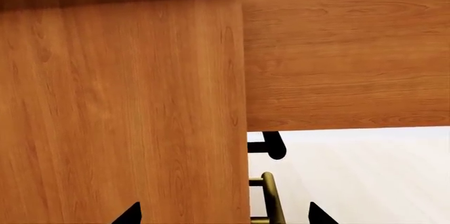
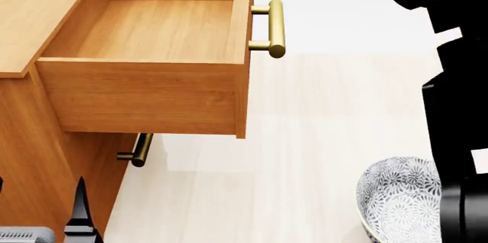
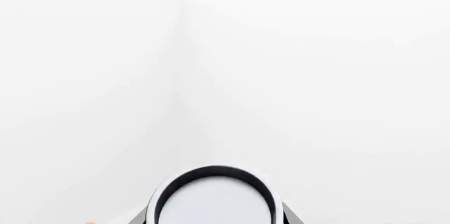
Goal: Put the ketchup in the top drawer of the cabinet.
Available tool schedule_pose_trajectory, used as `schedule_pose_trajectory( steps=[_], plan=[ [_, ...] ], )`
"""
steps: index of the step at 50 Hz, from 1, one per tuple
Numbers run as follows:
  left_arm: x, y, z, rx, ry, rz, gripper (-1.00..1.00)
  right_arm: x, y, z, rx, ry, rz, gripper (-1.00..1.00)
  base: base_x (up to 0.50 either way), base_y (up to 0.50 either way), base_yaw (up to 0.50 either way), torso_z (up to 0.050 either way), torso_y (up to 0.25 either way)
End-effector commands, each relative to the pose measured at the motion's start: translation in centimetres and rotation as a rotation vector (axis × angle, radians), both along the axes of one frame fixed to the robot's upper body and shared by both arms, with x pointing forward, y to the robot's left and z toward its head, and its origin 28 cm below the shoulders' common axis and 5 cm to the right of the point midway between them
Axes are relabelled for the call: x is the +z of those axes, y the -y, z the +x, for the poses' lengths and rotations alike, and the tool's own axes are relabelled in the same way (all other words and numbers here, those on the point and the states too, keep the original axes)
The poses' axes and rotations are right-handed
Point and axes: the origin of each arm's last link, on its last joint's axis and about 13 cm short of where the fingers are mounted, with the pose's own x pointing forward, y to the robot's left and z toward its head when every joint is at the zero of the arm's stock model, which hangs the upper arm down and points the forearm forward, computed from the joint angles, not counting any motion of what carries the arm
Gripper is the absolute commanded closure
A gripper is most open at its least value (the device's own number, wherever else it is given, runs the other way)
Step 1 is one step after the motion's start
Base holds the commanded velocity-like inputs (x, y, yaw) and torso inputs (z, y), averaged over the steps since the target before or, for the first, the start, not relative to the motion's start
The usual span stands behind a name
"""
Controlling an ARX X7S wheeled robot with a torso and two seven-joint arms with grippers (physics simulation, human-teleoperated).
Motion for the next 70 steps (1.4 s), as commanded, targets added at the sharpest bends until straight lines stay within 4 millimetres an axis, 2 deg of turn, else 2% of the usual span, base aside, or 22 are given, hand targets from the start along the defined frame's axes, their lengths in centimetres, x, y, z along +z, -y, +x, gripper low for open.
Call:
schedule_pose_trajectory(
  steps=[1,4,18,30,47,48,50,52,54,65,67,70],
  plan=[
    [-0.2,0.0,0.1,-0.001,-0.004,-0.001,-1.00,0.3,-1.5,2.6,-0.014,-0.029,-0.058,1.00,0.00,0.00,0.00,0.000,0.000],
    [-0.1,0.0,0.1,-0.001,-0.003,-0.002,-1.00,0.3,-1.9,3.2,-0.017,-0.041,-0.061,1.00,0.00,0.00,0.00,0.000,0.000],
    [-0.3,0.0,0.2,0.001,-0.006,0.000,-1.00,-1.0,-2.4,3.6,0.002,-0.107,-0.076,1.00,0.00,0.00,0.00,0.000,0.000],
    [-0.2,0.1,0.2,-0.003,-0.004,-0.001,-1.00,-1.8,-3.2,3.4,0.166,-0.213,-0.187,1.00,0.00,0.00,0.00,0.000,0.000],
    [-0.4,0.2,0.3,-0.009,-0.013,0.001,-1.00,-3.7,-2.8,3.8,0.139,-0.320,-0.248,1.00,0.00,0.00,0.00,0.000,0.001],
    [-0.3,0.2,0.3,-0.009,-0.012,-0.002,-1.00,-4.4,-2.9,4.0,0.141,-0.322,-0.252,1.00,0.00,0.00,0.00,0.000,0.000],
    [-0.4,0.3,0.3,-0.011,-0.013,0.000,-1.00,-3.7,-2.9,3.7,0.159,-0.325,-0.244,1.00,0.00,0.00,0.00,0.000,0.000],
    [-0.4,0.3,0.3,-0.012,-0.014,-0.001,-1.00,-4.5,-2.9,4.1,0.155,-0.327,-0.259,1.00,0.00,0.00,0.00,0.000,0.000],
    [-0.4,0.3,0.3,-0.012,-0.016,0.002,-1.00,-4.0,-2.8,3.8,0.159,-0.331,-0.259,1.00,0.00,0.00,0.00,0.000,0.000],
    [-0.5,0.3,0.3,-0.009,-0.018,-0.002,-1.00,-5.1,-2.7,4.2,0.160,-0.352,-0.317,1.00,0.00,0.00,0.00,0.000,0.001],
    [-0.5,0.3,0.3,-0.009,-0.018,-0.002,-1.00,-5.8,-2.8,4.4,0.163,-0.354,-0.323,1.00,0.00,0.00,0.00,0.000,0.000],
    [-0.5,0.3,0.2,-0.008,-0.018,-0.005,-1.00,-5.6,-2.7,4.3,0.162,-0.358,-0.336,1.00,0.00,0.00,0.00,0.000,0.000]
  ],
)
